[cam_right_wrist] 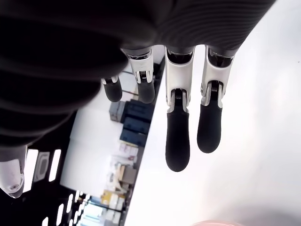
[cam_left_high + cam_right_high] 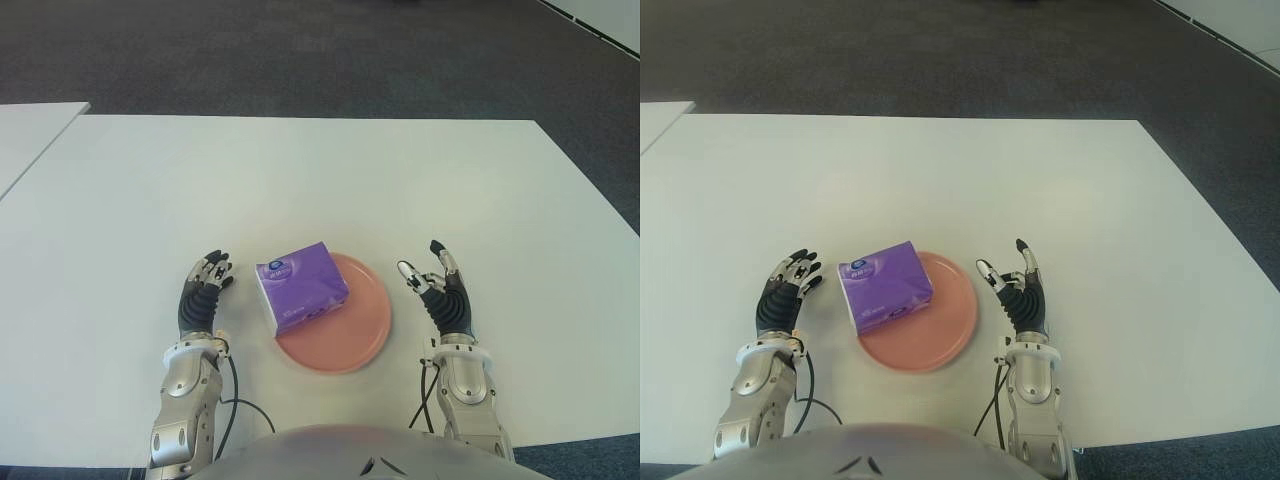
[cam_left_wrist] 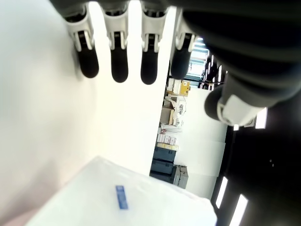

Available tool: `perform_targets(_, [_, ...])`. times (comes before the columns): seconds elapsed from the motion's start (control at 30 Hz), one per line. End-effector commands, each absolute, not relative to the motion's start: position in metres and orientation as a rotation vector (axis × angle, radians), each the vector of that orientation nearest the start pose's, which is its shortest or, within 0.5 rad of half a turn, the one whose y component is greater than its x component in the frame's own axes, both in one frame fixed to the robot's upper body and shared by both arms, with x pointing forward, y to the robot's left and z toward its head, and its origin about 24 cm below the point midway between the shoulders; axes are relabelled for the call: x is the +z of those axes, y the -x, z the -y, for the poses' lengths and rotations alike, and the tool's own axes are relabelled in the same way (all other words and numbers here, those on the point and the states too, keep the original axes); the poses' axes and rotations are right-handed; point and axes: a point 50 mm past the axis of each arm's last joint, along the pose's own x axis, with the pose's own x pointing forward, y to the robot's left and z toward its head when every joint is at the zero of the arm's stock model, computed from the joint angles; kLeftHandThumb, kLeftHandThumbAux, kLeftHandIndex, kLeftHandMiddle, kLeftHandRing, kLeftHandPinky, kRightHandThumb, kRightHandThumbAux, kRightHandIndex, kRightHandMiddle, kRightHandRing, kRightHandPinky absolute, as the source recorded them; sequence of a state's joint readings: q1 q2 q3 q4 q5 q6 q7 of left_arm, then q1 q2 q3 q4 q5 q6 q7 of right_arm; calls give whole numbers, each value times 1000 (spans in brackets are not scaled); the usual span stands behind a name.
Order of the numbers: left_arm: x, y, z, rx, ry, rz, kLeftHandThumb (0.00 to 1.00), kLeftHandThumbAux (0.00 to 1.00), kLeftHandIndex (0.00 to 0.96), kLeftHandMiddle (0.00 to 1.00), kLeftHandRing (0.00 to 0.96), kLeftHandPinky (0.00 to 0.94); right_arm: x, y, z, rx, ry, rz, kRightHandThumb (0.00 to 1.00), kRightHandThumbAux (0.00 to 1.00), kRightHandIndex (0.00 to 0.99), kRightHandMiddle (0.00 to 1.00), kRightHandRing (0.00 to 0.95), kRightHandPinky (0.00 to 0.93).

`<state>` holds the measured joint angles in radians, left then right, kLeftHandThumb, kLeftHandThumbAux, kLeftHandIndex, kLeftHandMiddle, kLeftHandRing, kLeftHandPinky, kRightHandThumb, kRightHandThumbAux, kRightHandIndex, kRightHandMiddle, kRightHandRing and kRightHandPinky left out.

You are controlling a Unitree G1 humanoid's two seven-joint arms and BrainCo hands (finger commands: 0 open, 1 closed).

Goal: Put the tissue paper into the plate.

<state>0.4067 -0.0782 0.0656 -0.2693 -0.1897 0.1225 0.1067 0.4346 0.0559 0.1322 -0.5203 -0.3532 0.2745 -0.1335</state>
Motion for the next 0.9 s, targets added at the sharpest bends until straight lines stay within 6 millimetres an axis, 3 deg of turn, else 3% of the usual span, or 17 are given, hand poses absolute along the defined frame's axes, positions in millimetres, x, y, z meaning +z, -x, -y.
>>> perform_targets(0.03, [2, -166, -171, 293, 289, -267, 85, 549, 242, 252, 252, 283, 51, -168, 152, -219, 260, -178, 0, 470, 0, 91, 519, 483])
perform_targets(0.17, [0, -165, -170, 294, 270, -280, 106, 567, 240, 260, 265, 283, 51, -167, 152, -219, 260, -178, 0, 470, 0, 91, 519, 483])
perform_targets(0.2, [0, -165, -171, 293, 264, -280, 109, 570, 239, 261, 267, 282, 23, -179, 159, -150, 184, -185, 0, 470, 0, 91, 519, 483])
perform_targets(0.23, [-1, -165, -171, 292, 260, -280, 110, 573, 238, 261, 267, 280, 4, -186, 169, -128, 117, -183, 18, 479, 5, 73, 428, 404])
perform_targets(0.3, [-1, -165, -171, 291, 257, -280, 110, 579, 236, 261, 268, 275, -13, -190, 182, -131, 44, -168, 59, 505, 17, 29, 212, 212])
perform_targets(0.4, [-6, -165, -175, 278, 253, -266, 107, 585, 233, 257, 261, 263, -49, -203, 190, -122, -87, -263, 124, 531, 21, 9, 74, 76])
perform_targets(0.6, [-14, -164, -181, 231, 285, -250, 96, 563, 211, 217, 215, 204, -50, -196, 186, -122, -56, -274, 190, 542, 5, 0, 7, 8])
perform_targets(0.9, [-18, -162, -177, 195, 286, -229, 85, 531, 177, 157, 151, 172, -55, -198, 186, -88, -23, -201, 151, 530, 0, 0, 0, 0])
